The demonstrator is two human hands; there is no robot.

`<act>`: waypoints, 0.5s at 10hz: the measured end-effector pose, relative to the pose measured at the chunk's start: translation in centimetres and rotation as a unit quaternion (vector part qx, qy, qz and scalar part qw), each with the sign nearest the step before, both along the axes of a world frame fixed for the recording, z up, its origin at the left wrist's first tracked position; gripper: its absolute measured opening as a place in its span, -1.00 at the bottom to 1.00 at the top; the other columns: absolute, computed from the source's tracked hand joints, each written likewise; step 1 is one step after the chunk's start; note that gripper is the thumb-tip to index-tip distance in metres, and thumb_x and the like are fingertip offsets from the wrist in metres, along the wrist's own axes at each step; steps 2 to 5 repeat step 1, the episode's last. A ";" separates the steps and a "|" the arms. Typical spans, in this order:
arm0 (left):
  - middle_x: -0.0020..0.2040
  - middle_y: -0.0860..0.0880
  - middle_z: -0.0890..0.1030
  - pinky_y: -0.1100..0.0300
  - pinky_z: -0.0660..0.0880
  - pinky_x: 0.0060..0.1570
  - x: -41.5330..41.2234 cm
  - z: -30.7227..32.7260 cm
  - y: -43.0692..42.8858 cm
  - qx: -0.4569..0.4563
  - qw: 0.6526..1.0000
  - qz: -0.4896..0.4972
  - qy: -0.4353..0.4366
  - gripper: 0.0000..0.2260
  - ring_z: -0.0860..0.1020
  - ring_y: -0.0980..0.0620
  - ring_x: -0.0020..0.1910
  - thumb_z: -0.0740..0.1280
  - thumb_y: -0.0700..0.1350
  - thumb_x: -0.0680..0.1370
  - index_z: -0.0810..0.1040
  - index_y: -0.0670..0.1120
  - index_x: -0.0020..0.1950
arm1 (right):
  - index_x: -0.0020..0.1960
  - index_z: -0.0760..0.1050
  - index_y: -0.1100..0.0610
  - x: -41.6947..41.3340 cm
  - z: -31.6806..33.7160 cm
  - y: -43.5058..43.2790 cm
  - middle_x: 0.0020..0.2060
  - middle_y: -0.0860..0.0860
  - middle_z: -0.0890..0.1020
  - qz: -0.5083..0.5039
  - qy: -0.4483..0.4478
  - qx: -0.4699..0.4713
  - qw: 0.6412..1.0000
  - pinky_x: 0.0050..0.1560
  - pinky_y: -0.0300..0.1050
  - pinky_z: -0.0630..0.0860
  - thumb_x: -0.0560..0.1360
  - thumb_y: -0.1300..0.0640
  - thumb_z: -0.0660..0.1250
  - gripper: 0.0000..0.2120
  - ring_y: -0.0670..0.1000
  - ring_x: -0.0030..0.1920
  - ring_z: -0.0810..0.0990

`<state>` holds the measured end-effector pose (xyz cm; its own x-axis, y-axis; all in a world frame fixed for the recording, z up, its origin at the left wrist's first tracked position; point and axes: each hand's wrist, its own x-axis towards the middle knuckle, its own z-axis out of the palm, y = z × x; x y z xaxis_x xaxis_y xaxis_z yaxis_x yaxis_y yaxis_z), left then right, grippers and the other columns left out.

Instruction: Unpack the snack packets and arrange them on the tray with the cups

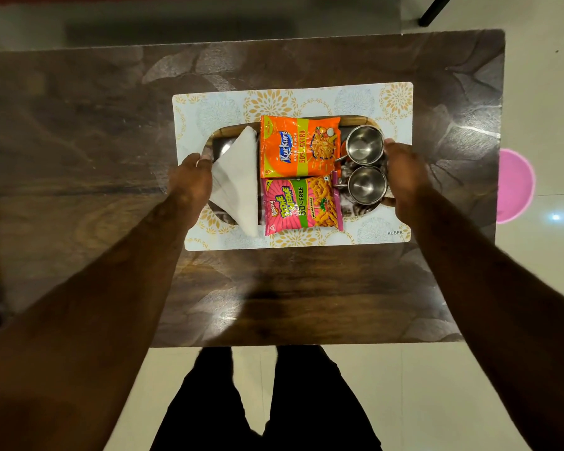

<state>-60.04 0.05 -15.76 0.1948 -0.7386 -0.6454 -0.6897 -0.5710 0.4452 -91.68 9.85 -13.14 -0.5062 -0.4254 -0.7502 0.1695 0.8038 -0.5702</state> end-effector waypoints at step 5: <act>0.48 -0.17 0.40 -0.10 0.42 0.37 1.2 0.6 1.0 0.013 1.000 -0.016 -0.012 -0.54 0.41 -0.21 0.42 0.15 0.12 0.62 0.39 -0.04 0.47 | 0.37 0.52 0.05 0.4 0.6 0.6 0.36 0.05 0.57 0.033 0.039 0.010 0.999 0.30 0.13 0.51 0.63 -0.14 0.19 -0.59 0.11 0.35 0.55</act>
